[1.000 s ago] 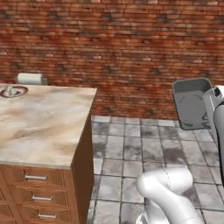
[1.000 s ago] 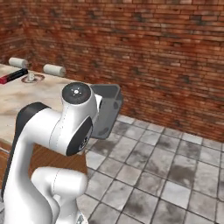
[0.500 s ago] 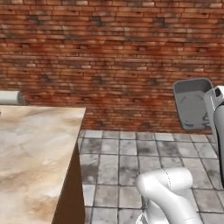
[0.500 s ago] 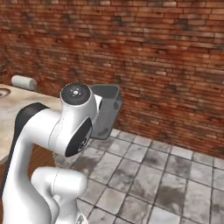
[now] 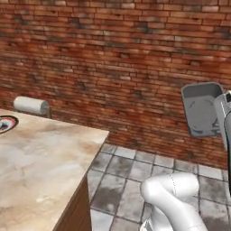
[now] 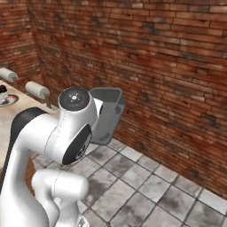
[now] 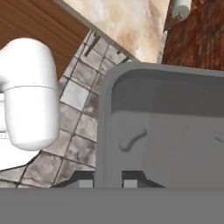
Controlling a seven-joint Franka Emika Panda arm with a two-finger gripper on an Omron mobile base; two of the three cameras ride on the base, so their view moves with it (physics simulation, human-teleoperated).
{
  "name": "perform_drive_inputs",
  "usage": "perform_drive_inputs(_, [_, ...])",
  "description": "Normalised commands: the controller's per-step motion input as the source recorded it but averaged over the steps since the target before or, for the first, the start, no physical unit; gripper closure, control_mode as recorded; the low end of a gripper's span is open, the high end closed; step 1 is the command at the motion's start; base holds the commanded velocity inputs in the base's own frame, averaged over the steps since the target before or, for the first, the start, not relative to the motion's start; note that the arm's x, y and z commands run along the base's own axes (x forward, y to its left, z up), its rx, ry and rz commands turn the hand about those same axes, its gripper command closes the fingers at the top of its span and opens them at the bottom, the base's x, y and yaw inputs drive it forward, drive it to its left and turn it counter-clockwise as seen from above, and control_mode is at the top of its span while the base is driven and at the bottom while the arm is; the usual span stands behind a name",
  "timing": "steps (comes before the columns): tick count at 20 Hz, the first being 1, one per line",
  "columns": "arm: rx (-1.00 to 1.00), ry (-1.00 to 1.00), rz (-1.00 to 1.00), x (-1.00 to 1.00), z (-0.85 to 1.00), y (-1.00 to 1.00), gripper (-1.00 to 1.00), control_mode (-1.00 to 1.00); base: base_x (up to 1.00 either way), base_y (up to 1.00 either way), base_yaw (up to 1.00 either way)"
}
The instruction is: Retrieve the tupperware and aluminum foil from the cabinet and place them on the dining counter near the plate with garlics to prepare for storing leftovers.
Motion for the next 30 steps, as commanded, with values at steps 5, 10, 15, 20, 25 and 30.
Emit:
perform_drive_inputs(5, [0.00, 0.00, 0.00, 0.00, 0.00, 0.00, 1.00, 1.00, 0.91, -0.45, 0.56])
perform_drive_inputs(10, [0.00, 0.00, 0.00, 0.00, 0.00, 0.00, 1.00, 1.00, 0.78, -0.60, 0.53])
perform_drive_inputs(15, [0.00, 0.00, 0.00, 0.00, 0.00, 0.00, 1.00, 1.00, 0.72, -0.56, 0.56])
perform_drive_inputs(20, [0.00, 0.00, 0.00, 0.00, 0.00, 0.00, 1.00, 1.00, 0.69, -0.45, 0.62])
perform_drive_inputs(25, [0.00, 0.00, 0.00, 0.00, 0.00, 0.00, 1.00, 1.00, 0.77, -0.39, 0.65])
perform_drive_inputs(30, [0.00, 0.00, 0.00, 0.00, 0.00, 0.00, 1.00, 1.00, 0.83, -0.38, 0.64])
